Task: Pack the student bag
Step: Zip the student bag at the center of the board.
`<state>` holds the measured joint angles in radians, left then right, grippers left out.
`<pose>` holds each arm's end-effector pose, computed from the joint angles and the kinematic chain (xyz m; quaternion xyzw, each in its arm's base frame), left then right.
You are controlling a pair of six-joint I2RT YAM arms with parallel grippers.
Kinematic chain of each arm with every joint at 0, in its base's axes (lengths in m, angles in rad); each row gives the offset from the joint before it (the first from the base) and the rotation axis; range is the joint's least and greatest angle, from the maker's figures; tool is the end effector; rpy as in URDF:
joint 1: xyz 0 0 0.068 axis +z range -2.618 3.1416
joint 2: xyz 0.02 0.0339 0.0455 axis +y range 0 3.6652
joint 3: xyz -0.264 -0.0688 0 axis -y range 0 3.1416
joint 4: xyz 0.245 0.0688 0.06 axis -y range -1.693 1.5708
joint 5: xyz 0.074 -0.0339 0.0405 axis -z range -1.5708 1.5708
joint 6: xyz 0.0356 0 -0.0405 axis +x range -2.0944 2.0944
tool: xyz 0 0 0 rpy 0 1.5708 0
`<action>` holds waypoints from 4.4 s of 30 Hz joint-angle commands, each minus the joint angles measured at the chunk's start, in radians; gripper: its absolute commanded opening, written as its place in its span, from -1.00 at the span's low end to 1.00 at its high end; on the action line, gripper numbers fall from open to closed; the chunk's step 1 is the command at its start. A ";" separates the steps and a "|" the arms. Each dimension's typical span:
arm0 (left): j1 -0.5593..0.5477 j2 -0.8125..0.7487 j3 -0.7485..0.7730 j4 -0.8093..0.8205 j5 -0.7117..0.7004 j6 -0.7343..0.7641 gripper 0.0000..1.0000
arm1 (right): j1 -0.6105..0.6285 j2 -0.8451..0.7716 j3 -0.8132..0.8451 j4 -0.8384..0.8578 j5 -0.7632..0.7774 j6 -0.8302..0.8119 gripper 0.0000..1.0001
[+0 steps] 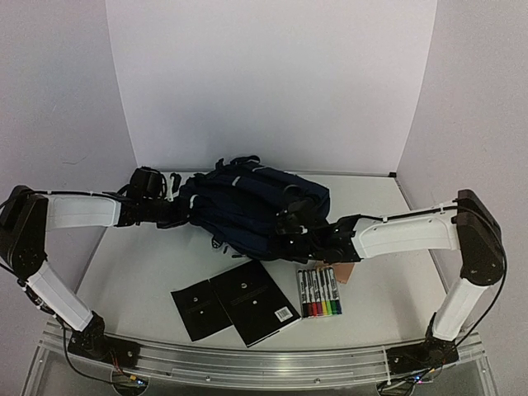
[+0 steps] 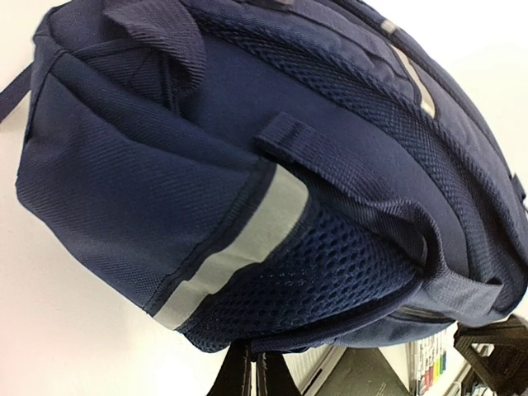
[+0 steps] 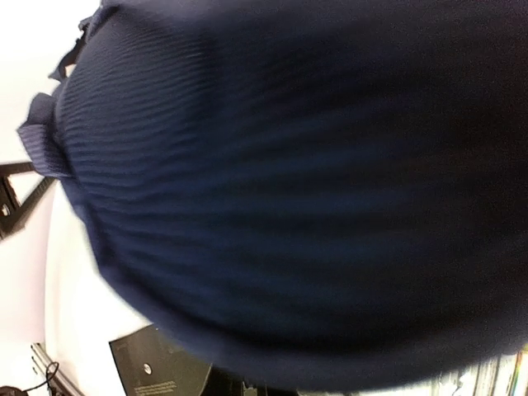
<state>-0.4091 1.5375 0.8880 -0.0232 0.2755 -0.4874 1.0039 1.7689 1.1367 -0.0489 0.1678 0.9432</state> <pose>0.2964 -0.1391 0.2095 0.0246 0.8940 -0.2978 0.3339 0.2144 0.3256 0.2073 0.0087 0.9002 0.3120 0.3037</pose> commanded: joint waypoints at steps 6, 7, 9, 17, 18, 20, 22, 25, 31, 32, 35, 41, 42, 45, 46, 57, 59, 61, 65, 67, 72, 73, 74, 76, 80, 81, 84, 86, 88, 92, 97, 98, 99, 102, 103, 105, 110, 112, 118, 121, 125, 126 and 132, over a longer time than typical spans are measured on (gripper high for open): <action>0.214 0.092 0.174 0.014 0.003 0.036 -1.00 | -0.082 -0.107 -0.198 0.125 -0.057 0.019 -1.00; 0.236 0.115 0.194 0.018 0.026 0.037 -1.00 | -0.089 -0.116 -0.222 0.162 -0.076 0.010 -1.00; 0.268 0.174 0.245 0.047 0.067 0.044 -1.00 | -0.102 -0.127 -0.252 0.228 -0.111 -0.019 -1.00; 0.323 0.392 0.456 0.068 0.173 0.060 -0.99 | -0.113 -0.133 -0.282 0.407 -0.255 -0.183 -1.00; 0.324 0.407 0.474 0.068 0.211 0.071 -0.95 | -0.113 -0.128 -0.272 0.413 -0.275 -0.208 -1.00; 0.318 0.412 0.484 0.094 0.280 0.083 -0.65 | -0.113 -0.113 -0.252 0.426 -0.302 -0.243 -1.00; 0.302 0.383 0.451 0.120 0.308 0.118 -0.22 | -0.113 -0.096 -0.236 0.443 -0.306 -0.253 -1.00; 0.249 0.282 0.379 0.110 0.248 0.230 0.24 | -0.113 -0.071 -0.217 0.471 -0.308 -0.248 -1.00; 0.041 0.037 0.220 0.099 -0.055 0.460 0.49 | -0.113 -0.058 -0.231 0.549 -0.330 -0.218 -1.00; 0.009 -0.001 0.195 0.107 -0.090 0.481 0.52 | -0.113 -0.058 -0.235 0.558 -0.334 -0.217 -1.00; -0.084 -0.073 0.144 0.127 -0.122 0.564 0.60 | -0.113 -0.060 -0.244 0.571 -0.338 -0.217 -1.00; -0.247 -0.038 0.202 0.035 -0.094 0.731 0.63 | -0.113 -0.069 -0.257 0.580 -0.334 -0.213 -1.00; -0.263 -0.017 0.222 0.019 -0.080 0.752 0.63 | -0.113 -0.071 -0.260 0.581 -0.331 -0.211 -1.00; -0.327 0.040 0.270 -0.025 -0.083 0.805 0.66 | -0.113 -0.078 -0.266 0.581 -0.312 -0.201 -1.00; -0.351 0.057 0.283 -0.033 -0.089 0.825 0.66 | -0.113 -0.081 -0.269 0.580 -0.306 -0.199 -1.00; -0.462 0.227 0.407 -0.056 -0.200 0.907 0.67 | -0.113 -0.101 -0.290 0.581 -0.299 -0.196 -1.00; -0.476 0.248 0.423 -0.064 -0.208 0.920 0.63 | -0.113 -0.105 -0.295 0.581 -0.292 -0.194 -1.00; -0.486 0.271 0.440 -0.081 -0.240 0.924 0.37 | -0.113 -0.114 -0.302 0.581 -0.277 -0.187 -1.00; -0.498 0.290 0.432 -0.091 -0.332 0.927 -0.44 | -0.113 -0.153 -0.322 0.558 -0.209 -0.161 -1.00; -0.499 0.285 0.408 -0.082 -0.358 0.930 -0.77 | -0.113 -0.176 -0.327 0.518 -0.172 -0.150 -1.00; -0.500 0.255 0.337 -0.041 -0.443 0.963 -1.00 | -0.113 -0.251 -0.358 0.410 -0.062 -0.095 -1.00; -0.499 0.246 0.325 -0.038 -0.448 0.969 -1.00 | -0.114 -0.264 -0.367 0.391 -0.049 -0.086 -1.00; -0.499 0.239 0.314 -0.036 -0.451 0.973 -1.00 | -0.115 -0.274 -0.376 0.375 -0.036 -0.080 -1.00; -0.499 0.221 0.293 -0.032 -0.455 0.979 -1.00 | -0.131 -0.279 -0.397 0.362 -0.033 -0.062 -1.00; -0.498 0.192 0.265 -0.039 -0.460 0.980 -1.00 | -0.190 -0.236 -0.432 0.363 -0.095 -0.060 -1.00; -0.497 0.184 0.257 -0.039 -0.463 0.979 -1.00 | -0.200 -0.225 -0.437 0.365 -0.100 -0.073 -1.00; -0.495 0.160 0.236 -0.041 -0.484 0.974 -1.00 | -0.224 -0.202 -0.432 0.371 -0.136 -0.115 -1.00; -0.490 0.146 0.233 -0.049 -0.499 0.950 -0.99 | -0.225 -0.192 -0.412 0.388 -0.204 -0.172 -1.00; -0.489 0.129 0.251 -0.078 -0.501 0.887 -0.78 | -0.222 -0.183 -0.384 0.421 -0.301 -0.227 -1.00; -0.488 0.079 0.277 -0.107 -0.434 0.589 0.11 | -0.184 -0.176 -0.340 0.447 -0.365 -0.286 -1.00; -0.483 0.003 0.234 -0.116 -0.478 0.089 0.56 | -0.159 -0.162 -0.343 0.513 -0.342 -0.245 -1.00; -0.477 -0.013 0.208 -0.122 -0.493 -0.033 0.62 | -0.155 -0.158 -0.348 0.531 -0.336 -0.238 -1.00; -0.464 -0.028 0.176 -0.118 -0.480 -0.134 0.66 | -0.151 -0.152 -0.352 0.550 -0.333 -0.232 -1.00; -0.406 -0.065 0.058 -0.038 -0.372 -0.355 0.69 | -0.140 -0.121 -0.348 0.593 -0.343 -0.216 -1.00; -0.385 -0.075 0.017 -0.008 -0.339 -0.410 0.70 | -0.134 -0.110 -0.342 0.603 -0.345 -0.213 -1.00; -0.353 -0.094 -0.047 0.069 -0.293 -0.483 0.69 | -0.125 -0.092 -0.330 0.615 -0.347 -0.209 -1.00; -0.321 -0.076 -0.138 0.238 -0.181 -0.577 0.56 | -0.114 -0.071 -0.317 0.634 -0.340 -0.197 -1.00; -0.322 -0.044 -0.138 0.289 -0.147 -0.600 0.52 | -0.111 -0.071 -0.319 0.637 -0.332 -0.190 -1.00; -0.321 0.086 -0.139 0.480 -0.052 -0.679 0.43 | -0.110 -0.080 -0.328 0.645 -0.320 -0.179 -1.00; -0.321 0.144 -0.123 0.528 -0.024 -0.699 0.35 | -0.110 -0.082 -0.328 0.644 -0.318 -0.179 -1.00; -0.321 0.183 -0.112 0.573 -0.016 -0.708 0.16 | -0.110 -0.090 -0.331 0.646 -0.311 -0.179 -1.00; -0.321 0.190 -0.109 0.580 -0.021 -0.708 0.08 | -0.110 -0.091 -0.333 0.646 -0.310 -0.178 -1.00; -0.321 0.219 -0.116 0.629 -0.061 -0.716 -0.66 | -0.110 -0.110 -0.353 0.646 -0.277 -0.163 -1.00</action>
<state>-0.7279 1.7318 0.7481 0.5385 0.2333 -1.1881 0.8852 1.6875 0.7784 0.5232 -0.1451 0.7648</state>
